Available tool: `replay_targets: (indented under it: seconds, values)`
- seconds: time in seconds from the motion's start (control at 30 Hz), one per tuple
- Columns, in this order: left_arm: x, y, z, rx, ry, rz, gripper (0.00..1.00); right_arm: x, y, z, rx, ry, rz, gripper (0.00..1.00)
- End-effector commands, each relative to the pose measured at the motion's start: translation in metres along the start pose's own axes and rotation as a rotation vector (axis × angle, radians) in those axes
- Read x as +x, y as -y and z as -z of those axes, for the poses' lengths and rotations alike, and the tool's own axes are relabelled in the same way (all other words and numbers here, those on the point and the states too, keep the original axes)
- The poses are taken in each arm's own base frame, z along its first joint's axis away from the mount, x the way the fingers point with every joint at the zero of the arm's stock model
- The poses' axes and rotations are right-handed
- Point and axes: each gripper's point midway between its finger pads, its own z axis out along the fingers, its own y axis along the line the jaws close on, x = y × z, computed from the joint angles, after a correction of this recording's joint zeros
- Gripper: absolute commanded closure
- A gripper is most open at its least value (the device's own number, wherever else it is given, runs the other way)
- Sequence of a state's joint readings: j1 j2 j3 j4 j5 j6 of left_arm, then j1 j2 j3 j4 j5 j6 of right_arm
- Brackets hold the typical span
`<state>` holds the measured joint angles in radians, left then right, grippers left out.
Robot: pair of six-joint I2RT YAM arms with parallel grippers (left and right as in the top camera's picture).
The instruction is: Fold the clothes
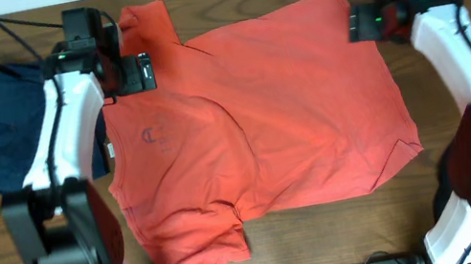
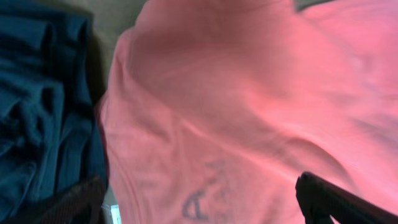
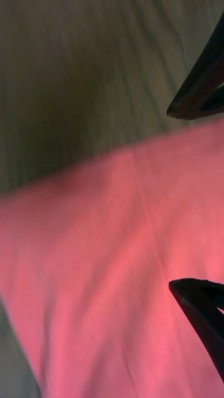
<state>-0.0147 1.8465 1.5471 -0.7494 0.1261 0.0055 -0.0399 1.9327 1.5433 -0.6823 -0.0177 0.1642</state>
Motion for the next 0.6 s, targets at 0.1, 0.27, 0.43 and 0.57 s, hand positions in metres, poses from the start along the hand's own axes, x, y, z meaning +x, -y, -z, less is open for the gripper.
replay_targets:
  seconds: [0.1,0.27,0.43,0.57]
  values:
    - [0.009,0.028,0.068,0.145,0.034,-0.02,0.0,0.019,0.024,-0.058,-0.103,-0.091,0.015,0.16]
    - [0.028,0.033,0.087,0.168,-0.011,-0.014,0.0,0.035,0.02,-0.087,-0.152,-0.14,0.018,0.18]
    - [0.048,0.034,0.089,0.175,-0.091,-0.001,0.0,0.059,0.009,-0.103,-0.175,-0.218,0.023,0.38]
    - [0.054,0.033,0.09,0.174,-0.119,0.004,0.02,0.068,0.006,-0.107,-0.168,-0.248,0.035,0.73]
